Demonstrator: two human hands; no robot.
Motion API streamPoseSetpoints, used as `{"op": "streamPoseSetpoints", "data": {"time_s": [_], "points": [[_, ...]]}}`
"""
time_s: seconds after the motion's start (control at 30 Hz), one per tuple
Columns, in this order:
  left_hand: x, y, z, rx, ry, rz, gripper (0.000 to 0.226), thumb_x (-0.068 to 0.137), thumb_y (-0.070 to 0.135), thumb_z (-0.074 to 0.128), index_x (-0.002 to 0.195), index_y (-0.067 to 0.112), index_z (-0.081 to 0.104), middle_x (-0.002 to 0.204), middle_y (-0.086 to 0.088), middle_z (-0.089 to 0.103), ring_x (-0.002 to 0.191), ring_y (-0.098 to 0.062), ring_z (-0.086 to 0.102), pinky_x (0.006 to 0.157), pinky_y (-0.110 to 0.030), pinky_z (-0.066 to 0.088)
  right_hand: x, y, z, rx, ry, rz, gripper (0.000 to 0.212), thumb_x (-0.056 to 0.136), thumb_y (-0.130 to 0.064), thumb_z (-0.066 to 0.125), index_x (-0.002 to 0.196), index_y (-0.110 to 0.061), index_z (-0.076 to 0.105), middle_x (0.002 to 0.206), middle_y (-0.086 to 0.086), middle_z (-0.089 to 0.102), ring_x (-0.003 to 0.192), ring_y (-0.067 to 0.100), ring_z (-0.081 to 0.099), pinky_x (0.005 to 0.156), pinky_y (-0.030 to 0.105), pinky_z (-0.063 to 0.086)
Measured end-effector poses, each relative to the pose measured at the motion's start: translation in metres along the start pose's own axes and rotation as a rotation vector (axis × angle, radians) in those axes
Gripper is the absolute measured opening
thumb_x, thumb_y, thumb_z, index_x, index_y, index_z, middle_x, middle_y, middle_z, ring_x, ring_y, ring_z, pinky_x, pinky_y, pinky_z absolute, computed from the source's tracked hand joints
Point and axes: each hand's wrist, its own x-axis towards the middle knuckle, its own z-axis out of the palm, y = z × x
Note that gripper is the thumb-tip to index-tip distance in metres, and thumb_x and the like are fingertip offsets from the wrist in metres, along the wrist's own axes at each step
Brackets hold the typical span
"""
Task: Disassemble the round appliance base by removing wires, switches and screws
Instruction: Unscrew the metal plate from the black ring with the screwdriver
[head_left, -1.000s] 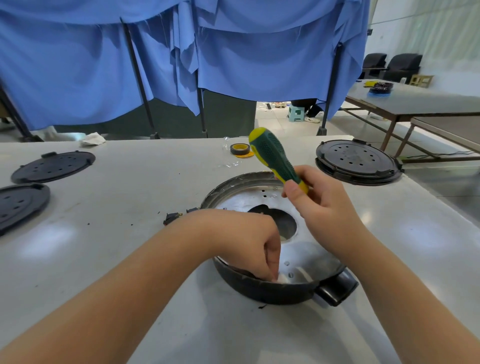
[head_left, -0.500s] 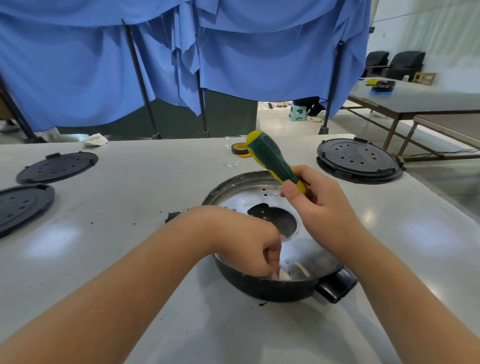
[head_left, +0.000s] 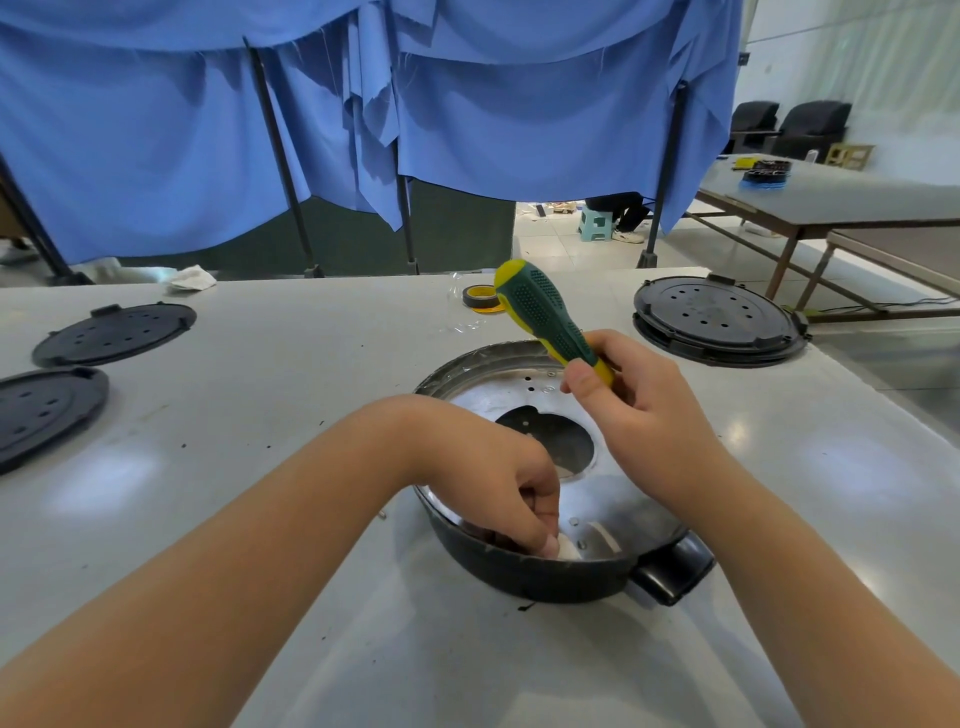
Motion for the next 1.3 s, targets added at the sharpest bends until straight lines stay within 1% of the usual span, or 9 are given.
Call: {"op": "streamPoseSetpoints", "data": {"time_s": [0.13, 0.37, 0.53, 0.63, 0.77, 0.97, 1.07, 1.17, 1.3], "points": [[0.002, -0.003, 0.001, -0.017, 0.025, 0.001, 0.016, 0.09, 0.037, 0.058, 0.092, 0.022, 0.061, 0.068, 0.015, 0.053, 0.047, 0.011, 0.049, 0.044, 0.0, 0.034, 0.0, 0.001, -0.001, -0.007, 0.004, 0.007, 0.01, 0.096, -0.017, 0.051, 0.089, -0.018, 0.058, 0.07, 0.015, 0.055, 0.052, 0.002, 0.04, 0.05, 0.014, 0.033], [0.003, -0.002, 0.001, -0.056, 0.043, -0.012, 0.017, 0.085, 0.034, 0.063, 0.084, 0.018, 0.064, 0.066, 0.009, 0.056, 0.051, -0.001, 0.048, 0.046, -0.006, 0.039, 0.0, 0.001, -0.001, -0.006, 0.002, 0.007, 0.009, 0.096, -0.016, 0.051, 0.09, -0.017, 0.058, 0.076, 0.02, 0.057, 0.053, 0.003, 0.04, 0.051, 0.015, 0.034], [0.006, 0.005, -0.005, -0.049, -0.017, -0.039, 0.015, 0.083, 0.035, 0.065, 0.075, 0.022, 0.063, 0.072, 0.005, 0.066, 0.067, -0.009, 0.061, 0.071, -0.026, 0.054, 0.0, 0.001, 0.0, -0.01, 0.001, 0.008, 0.01, 0.096, -0.017, 0.051, 0.089, -0.02, 0.058, 0.075, 0.015, 0.058, 0.052, 0.001, 0.041, 0.05, 0.012, 0.034], [0.007, 0.006, -0.006, -0.062, -0.031, -0.05, 0.018, 0.083, 0.036, 0.066, 0.074, 0.021, 0.064, 0.071, 0.004, 0.067, 0.07, -0.011, 0.063, 0.074, -0.027, 0.053, 0.001, 0.001, -0.001, -0.01, 0.012, 0.006, 0.01, 0.095, -0.017, 0.052, 0.088, -0.02, 0.058, 0.073, 0.016, 0.057, 0.051, 0.001, 0.04, 0.05, 0.012, 0.033], [0.005, 0.004, -0.002, -0.053, -0.021, -0.025, 0.017, 0.082, 0.038, 0.066, 0.074, 0.023, 0.064, 0.071, 0.004, 0.066, 0.067, -0.01, 0.06, 0.08, -0.037, 0.055, 0.0, 0.0, 0.0, -0.003, 0.003, 0.015, 0.009, 0.096, -0.019, 0.051, 0.09, -0.02, 0.058, 0.076, 0.018, 0.058, 0.057, 0.009, 0.044, 0.056, 0.031, 0.04], [0.003, 0.006, -0.003, -0.098, -0.027, -0.023, 0.016, 0.084, 0.033, 0.066, 0.074, 0.021, 0.064, 0.069, 0.006, 0.066, 0.068, -0.009, 0.061, 0.077, -0.03, 0.053, 0.0, -0.002, -0.001, 0.016, 0.01, 0.012, 0.011, 0.096, -0.019, 0.05, 0.088, -0.022, 0.057, 0.073, 0.02, 0.054, 0.059, 0.017, 0.045, 0.058, 0.04, 0.043], [0.0, 0.003, -0.001, -0.118, -0.007, -0.015, 0.018, 0.084, 0.037, 0.066, 0.074, 0.022, 0.064, 0.067, 0.008, 0.064, 0.065, -0.006, 0.059, 0.076, -0.034, 0.054, -0.001, -0.004, -0.002, 0.04, 0.034, -0.001, 0.012, 0.096, -0.017, 0.05, 0.087, -0.019, 0.057, 0.063, 0.008, 0.048, 0.056, 0.017, 0.043, 0.056, 0.039, 0.041], [-0.005, -0.007, 0.005, -0.219, 0.089, 0.001, 0.018, 0.084, 0.041, 0.068, 0.078, 0.023, 0.068, 0.064, 0.014, 0.065, 0.06, 0.001, 0.059, 0.066, -0.018, 0.048, -0.003, -0.013, -0.003, 0.132, 0.116, -0.077, 0.01, 0.097, -0.015, 0.05, 0.091, -0.012, 0.058, 0.065, 0.015, 0.052, 0.054, 0.028, 0.046, 0.052, 0.041, 0.042], [-0.011, -0.024, 0.021, -0.396, 0.248, 0.061, 0.015, 0.085, 0.044, 0.065, 0.08, 0.03, 0.069, 0.071, 0.015, 0.07, 0.067, 0.003, 0.063, 0.07, -0.016, 0.051, -0.005, -0.025, -0.008, 0.374, 0.173, -0.13, 0.016, 0.094, -0.017, 0.046, 0.102, -0.007, 0.057, 0.082, 0.002, 0.065, 0.057, 0.016, 0.058, 0.057, 0.024, 0.05]]}}
